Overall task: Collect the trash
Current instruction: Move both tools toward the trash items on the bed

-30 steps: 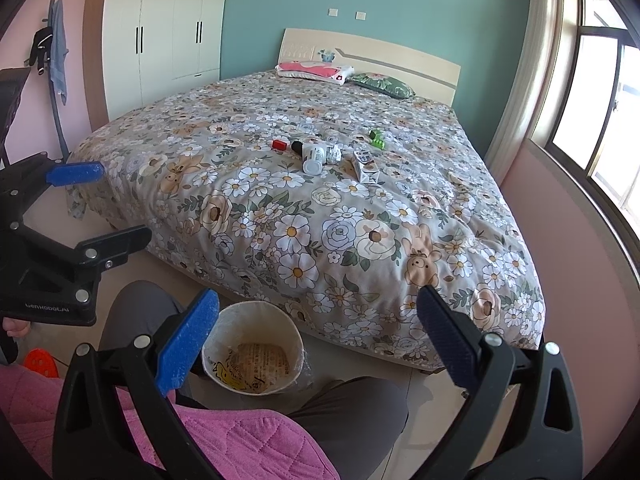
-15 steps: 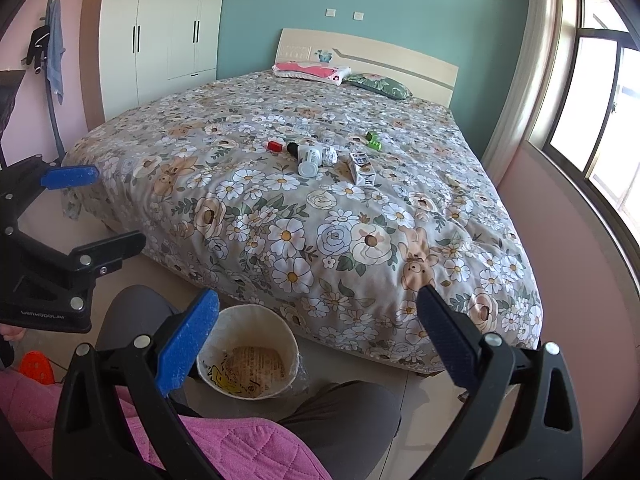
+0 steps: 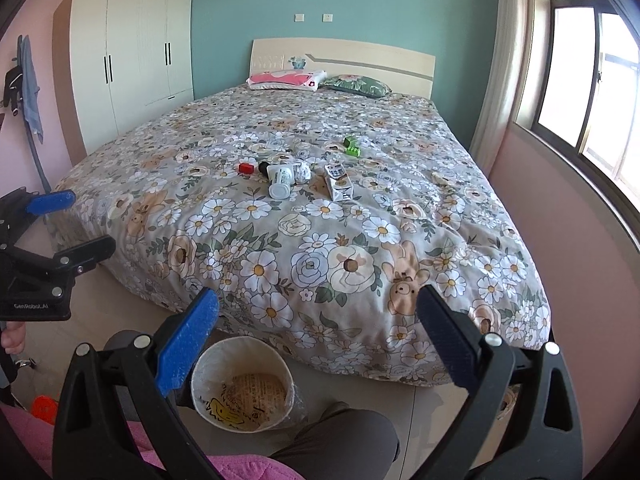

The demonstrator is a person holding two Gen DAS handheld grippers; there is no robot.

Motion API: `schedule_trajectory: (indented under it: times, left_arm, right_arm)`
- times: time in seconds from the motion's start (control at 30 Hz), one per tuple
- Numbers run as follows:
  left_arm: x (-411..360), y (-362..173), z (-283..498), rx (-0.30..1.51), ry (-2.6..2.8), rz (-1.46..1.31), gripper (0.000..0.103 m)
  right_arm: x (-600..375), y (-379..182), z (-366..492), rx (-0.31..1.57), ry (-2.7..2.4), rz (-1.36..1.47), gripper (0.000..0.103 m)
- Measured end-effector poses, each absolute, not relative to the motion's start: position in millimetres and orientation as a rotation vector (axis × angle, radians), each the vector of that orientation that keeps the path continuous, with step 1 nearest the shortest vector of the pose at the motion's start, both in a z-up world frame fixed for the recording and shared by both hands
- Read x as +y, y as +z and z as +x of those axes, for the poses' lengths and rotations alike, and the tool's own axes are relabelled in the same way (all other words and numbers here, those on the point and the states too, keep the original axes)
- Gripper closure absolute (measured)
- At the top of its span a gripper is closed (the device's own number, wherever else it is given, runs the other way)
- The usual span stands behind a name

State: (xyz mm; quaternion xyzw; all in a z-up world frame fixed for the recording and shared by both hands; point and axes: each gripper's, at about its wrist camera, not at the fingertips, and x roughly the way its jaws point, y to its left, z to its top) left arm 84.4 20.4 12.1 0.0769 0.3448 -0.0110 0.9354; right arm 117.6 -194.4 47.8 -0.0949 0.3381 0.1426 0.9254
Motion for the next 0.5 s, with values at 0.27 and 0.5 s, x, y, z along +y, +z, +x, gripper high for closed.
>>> schedule_trajectory:
  times: [0.27,0.5]
  left_arm:
    - [33,6,157,0.745,-0.011,0.077,0.004]
    - [31,-9,216,0.809,-0.003,0.018,0.004]
  right_arm:
    - [-189,52,174,0.658,0.284,-0.233,0.007]
    - [-186,48,230,0.656,0.303,-0.249,0.007]
